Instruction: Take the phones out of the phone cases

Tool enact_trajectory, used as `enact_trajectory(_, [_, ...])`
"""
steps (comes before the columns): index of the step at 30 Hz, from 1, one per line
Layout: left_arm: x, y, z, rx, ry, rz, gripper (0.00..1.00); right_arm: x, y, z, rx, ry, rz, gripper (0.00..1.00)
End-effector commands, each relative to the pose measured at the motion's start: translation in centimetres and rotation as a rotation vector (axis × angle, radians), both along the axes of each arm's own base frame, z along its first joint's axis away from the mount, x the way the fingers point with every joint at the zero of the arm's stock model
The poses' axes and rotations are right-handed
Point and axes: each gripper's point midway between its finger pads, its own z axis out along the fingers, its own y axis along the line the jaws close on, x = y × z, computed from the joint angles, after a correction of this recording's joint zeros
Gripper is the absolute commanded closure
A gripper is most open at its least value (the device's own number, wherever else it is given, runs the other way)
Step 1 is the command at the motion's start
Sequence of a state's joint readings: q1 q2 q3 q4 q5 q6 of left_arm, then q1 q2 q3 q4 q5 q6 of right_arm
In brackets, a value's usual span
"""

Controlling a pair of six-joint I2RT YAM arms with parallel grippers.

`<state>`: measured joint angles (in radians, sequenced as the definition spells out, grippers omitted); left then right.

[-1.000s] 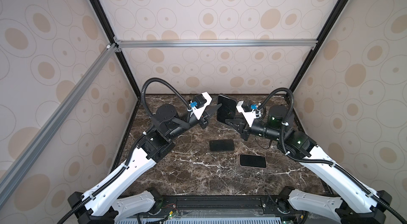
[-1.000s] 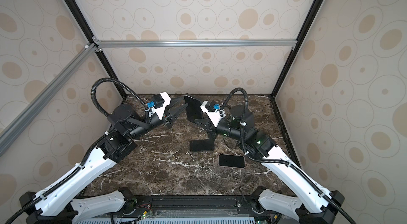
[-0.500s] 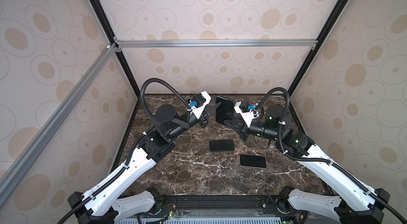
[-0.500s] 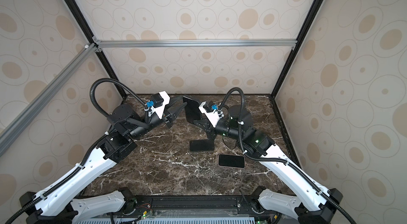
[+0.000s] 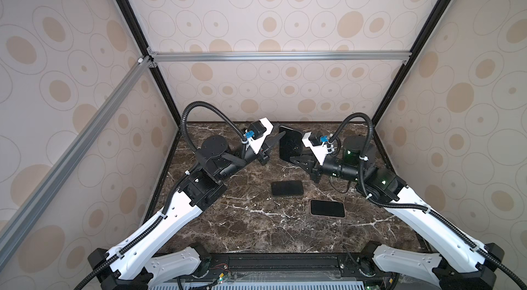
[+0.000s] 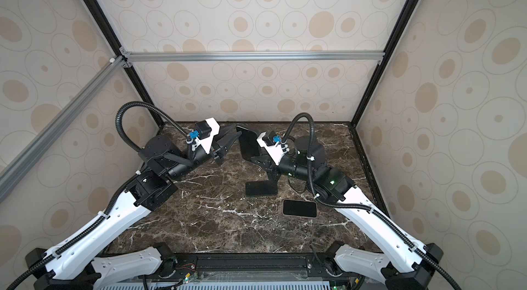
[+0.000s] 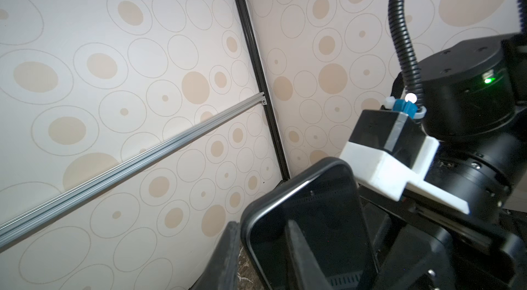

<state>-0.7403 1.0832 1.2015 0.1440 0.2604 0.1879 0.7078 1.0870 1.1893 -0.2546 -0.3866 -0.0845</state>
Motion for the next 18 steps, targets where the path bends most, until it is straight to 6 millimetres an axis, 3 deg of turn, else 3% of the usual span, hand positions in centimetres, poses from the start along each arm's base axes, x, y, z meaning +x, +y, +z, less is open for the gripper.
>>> enact_trajectory(1, [-0.2,0.0,0.9,-0.013,-0.024,-0.01,0.73,-1.1,0.4,3.6,0.066,-0.103,0.058,1.0])
enact_trajectory(12, [-0.3,-0.9,0.0,0.013,0.012,-0.051,0.75,-2.5,1.2,4.1,0.075,-0.122,0.161,1.0])
enact_trajectory(18, [-0.6,-2.3,-2.0,0.061,0.068,-0.133,0.75,-3.3,1.5,4.9,0.093,-0.146,0.209,1.0])
